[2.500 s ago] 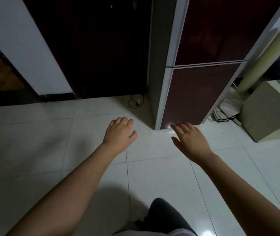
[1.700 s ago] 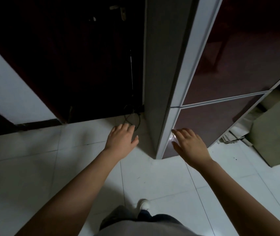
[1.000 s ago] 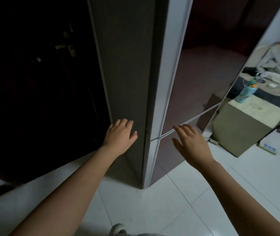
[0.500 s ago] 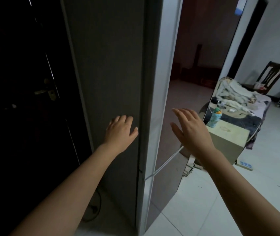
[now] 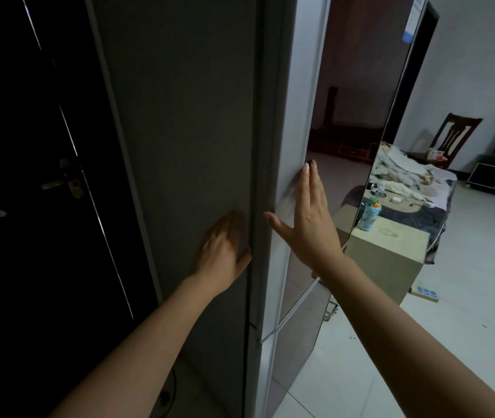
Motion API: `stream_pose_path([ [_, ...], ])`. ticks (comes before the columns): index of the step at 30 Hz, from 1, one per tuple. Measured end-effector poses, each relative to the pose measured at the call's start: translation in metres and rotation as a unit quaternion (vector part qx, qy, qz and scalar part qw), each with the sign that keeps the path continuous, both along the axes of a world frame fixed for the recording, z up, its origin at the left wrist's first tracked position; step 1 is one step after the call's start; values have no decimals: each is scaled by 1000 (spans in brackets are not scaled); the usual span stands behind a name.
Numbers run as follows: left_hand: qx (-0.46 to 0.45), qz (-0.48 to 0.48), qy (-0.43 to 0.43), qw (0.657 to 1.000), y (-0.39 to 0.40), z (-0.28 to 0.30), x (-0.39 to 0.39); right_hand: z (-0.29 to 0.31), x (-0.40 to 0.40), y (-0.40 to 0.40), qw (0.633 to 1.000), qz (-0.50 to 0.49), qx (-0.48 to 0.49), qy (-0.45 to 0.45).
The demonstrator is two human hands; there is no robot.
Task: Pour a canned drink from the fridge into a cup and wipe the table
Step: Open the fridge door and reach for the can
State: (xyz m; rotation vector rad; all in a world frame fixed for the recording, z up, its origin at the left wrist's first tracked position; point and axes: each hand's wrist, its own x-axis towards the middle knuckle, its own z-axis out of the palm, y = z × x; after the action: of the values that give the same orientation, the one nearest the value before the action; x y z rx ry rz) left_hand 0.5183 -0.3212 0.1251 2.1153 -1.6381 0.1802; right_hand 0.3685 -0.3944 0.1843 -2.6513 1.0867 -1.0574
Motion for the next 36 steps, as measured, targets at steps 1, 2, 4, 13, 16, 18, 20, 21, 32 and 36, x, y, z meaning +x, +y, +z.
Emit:
stream_pose_path([
  [1,-1,-4,-14,1000,0,-2,1,-1,3,1,1000,-2,7,-8],
  [2,-2,-8,-22,1000,0,-3,2,-1,7,2,1000,-3,11,-16],
  [4,-1,-17,-30,999,-1,-6,3,-3,12,4,999,-6,14,-34],
  [13,11,-7,-24,1000,-5,-10,0,-2,21,8,994,1,49,-95],
  [16,18,5,-11,1000,-7,-9,-5,-1,21,9,993,7,55,-104],
  [18,23,12,-15,1000,-6,-8,-8,-1,20,9,993,10,54,-107],
  [20,26,15,-14,999,-5,-7,-13,-1,20,11,993,14,55,-105],
  [21,26,15,-8,1000,-4,-7,-15,-1,20,11,993,19,56,-106],
  [32,19,-32,103,994,7,-20,-88,-7,-73,2,990,70,58,-112],
  [36,13,-47,122,991,7,-18,-134,-17,-117,-1,991,63,23,-118],
])
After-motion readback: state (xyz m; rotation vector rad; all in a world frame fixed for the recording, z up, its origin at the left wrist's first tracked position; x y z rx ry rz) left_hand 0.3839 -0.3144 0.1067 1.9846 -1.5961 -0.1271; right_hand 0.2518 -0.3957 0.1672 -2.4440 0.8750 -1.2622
